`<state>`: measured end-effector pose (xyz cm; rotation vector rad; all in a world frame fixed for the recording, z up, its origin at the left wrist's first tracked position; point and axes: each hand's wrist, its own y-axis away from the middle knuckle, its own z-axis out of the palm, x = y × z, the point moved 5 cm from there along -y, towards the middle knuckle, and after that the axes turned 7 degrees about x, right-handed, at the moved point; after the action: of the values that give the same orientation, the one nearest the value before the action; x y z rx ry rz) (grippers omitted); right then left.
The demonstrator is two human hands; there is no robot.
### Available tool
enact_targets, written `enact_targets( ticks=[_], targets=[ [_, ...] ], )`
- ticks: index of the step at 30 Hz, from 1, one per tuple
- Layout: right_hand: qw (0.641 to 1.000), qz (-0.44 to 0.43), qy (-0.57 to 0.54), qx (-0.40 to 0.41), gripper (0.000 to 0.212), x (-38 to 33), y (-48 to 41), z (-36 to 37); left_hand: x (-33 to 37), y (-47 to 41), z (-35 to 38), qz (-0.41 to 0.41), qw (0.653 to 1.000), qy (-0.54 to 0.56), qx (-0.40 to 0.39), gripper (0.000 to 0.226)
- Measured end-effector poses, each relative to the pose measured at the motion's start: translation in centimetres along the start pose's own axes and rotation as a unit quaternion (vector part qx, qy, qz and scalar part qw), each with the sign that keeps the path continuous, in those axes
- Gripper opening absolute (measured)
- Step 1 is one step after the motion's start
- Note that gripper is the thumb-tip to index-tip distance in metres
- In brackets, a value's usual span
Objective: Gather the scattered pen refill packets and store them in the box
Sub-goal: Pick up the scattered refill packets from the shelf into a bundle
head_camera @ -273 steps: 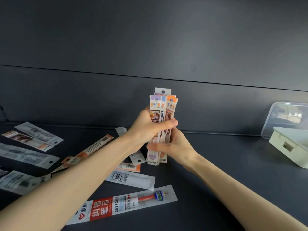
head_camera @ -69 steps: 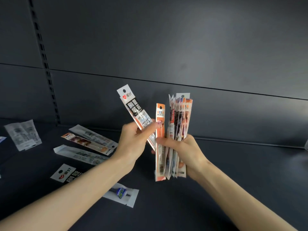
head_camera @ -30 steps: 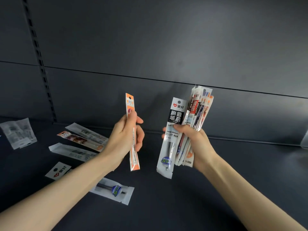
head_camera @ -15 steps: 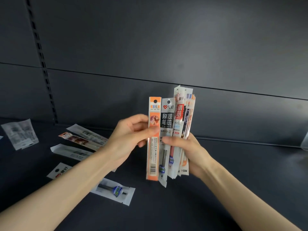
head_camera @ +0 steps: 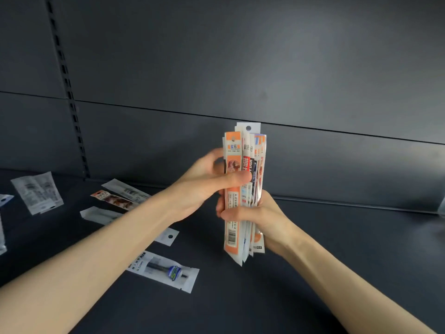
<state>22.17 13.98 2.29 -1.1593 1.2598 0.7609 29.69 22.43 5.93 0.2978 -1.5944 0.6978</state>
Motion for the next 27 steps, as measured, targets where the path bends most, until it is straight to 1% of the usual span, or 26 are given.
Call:
enact_targets(
  ticks=[1,2,3,5,6,8,9,11,13,15,17,20,22,25,27],
  targets=[
    [1.000,0.001,0.018,-0.002,0.024,0.0,0.0,0.0,0.5,-0.1,0.8,-0.005,1.000,-0.022,-0.020,0.052],
    [0.999,0.006,0.035,-0.001,0.030,0.1,-0.1,0.1,0.9,-0.3,1.4,-0.001,0.998,-0.055,-0.005,0.041],
    [0.999,0.014,0.051,0.000,0.036,0.2,0.0,0.2,1.1,-0.4,1.6,0.011,0.996,-0.079,0.033,0.033],
    [0.998,0.018,0.065,0.010,0.047,0.4,0.1,0.1,0.9,-0.5,1.7,0.042,0.989,-0.085,0.113,0.028],
    [0.998,0.010,0.060,0.021,0.054,0.3,0.2,-0.1,0.6,-0.5,1.8,0.053,0.988,-0.069,0.129,0.028],
    [0.997,-0.017,0.049,0.051,0.063,0.1,0.5,-0.3,0.2,-0.3,1.7,0.060,0.989,-0.040,0.132,0.034],
    [0.996,-0.024,0.053,0.062,0.062,0.1,0.5,-0.3,0.0,-0.3,1.7,0.056,0.989,-0.040,0.130,0.039],
    [0.994,-0.031,0.074,0.072,0.051,0.2,0.5,-0.1,-0.4,-0.3,1.7,0.039,0.991,-0.058,0.117,0.045],
    [0.991,-0.036,0.091,0.087,0.041,0.3,0.5,-0.1,-0.4,-0.3,1.8,0.017,0.993,-0.065,0.095,0.039],
    [0.991,-0.041,0.085,0.096,0.037,0.0,0.4,-0.3,0.1,-0.4,1.9,0.010,0.997,-0.045,0.068,0.029],
    [0.992,-0.040,0.076,0.092,0.039,-0.3,0.4,-0.3,0.6,-0.6,1.8,0.017,0.998,-0.032,0.051,0.025],
    [0.996,-0.032,0.056,0.069,0.050,-0.1,0.6,0.0,0.0,-0.5,1.7,0.008,0.998,-0.045,0.039,0.033],
    [0.996,-0.033,0.049,0.071,0.054,0.2,0.7,0.2,-0.5,-0.3,1.7,0.000,0.998,-0.051,0.032,0.036],
    [0.995,-0.031,0.050,0.084,0.048,0.6,0.6,0.1,-0.6,-0.3,1.6,-0.002,0.998,-0.062,0.034,0.034],
    [0.994,-0.018,0.064,0.081,0.040,0.8,0.5,0.2,-0.7,-0.4,1.7,-0.015,0.996,-0.084,0.034,0.025]
  ],
)
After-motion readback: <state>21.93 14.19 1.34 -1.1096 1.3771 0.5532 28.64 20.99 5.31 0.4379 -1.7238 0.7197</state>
